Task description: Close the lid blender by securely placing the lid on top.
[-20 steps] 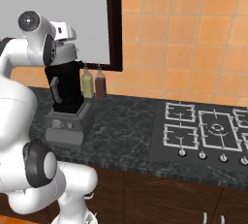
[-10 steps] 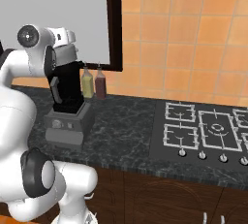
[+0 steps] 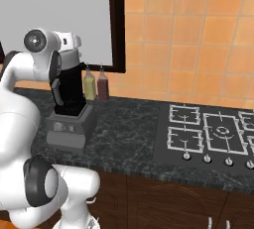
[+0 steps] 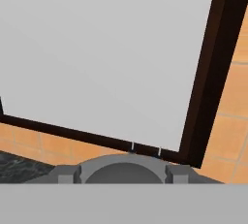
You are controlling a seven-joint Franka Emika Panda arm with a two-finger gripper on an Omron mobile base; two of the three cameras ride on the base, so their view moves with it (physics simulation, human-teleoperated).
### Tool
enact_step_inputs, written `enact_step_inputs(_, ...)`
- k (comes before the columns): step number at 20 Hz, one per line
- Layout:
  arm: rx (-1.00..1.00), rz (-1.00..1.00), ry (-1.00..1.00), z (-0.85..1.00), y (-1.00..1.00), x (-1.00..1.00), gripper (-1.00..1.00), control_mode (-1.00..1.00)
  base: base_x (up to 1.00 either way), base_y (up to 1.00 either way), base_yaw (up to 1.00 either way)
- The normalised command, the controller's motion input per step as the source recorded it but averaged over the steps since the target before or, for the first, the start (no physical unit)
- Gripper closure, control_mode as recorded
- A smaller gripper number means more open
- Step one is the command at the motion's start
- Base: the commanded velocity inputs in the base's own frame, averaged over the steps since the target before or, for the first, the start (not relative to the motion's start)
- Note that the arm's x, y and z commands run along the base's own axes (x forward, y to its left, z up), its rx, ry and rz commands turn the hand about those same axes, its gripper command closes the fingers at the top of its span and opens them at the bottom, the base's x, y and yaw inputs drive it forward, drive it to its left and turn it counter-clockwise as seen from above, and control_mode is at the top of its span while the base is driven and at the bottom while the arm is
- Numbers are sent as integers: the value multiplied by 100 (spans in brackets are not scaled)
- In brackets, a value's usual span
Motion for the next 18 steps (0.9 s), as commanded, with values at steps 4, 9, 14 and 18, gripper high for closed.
enact_step_inputs(4, 3, 0, 0, 0, -11, 0, 100, -100, 0, 0, 0)
enact_step_inputs(9, 5, -1, 0, -2, -14, 0, 100, -100, 0, 0, 0)
enact_step_inputs(14, 4, -2, 0, -10, -12, 0, 100, -100, 0, 0, 0)
enact_step_inputs(18, 2, -3, 0, -12, -14, 0, 100, -100, 0, 0, 0)
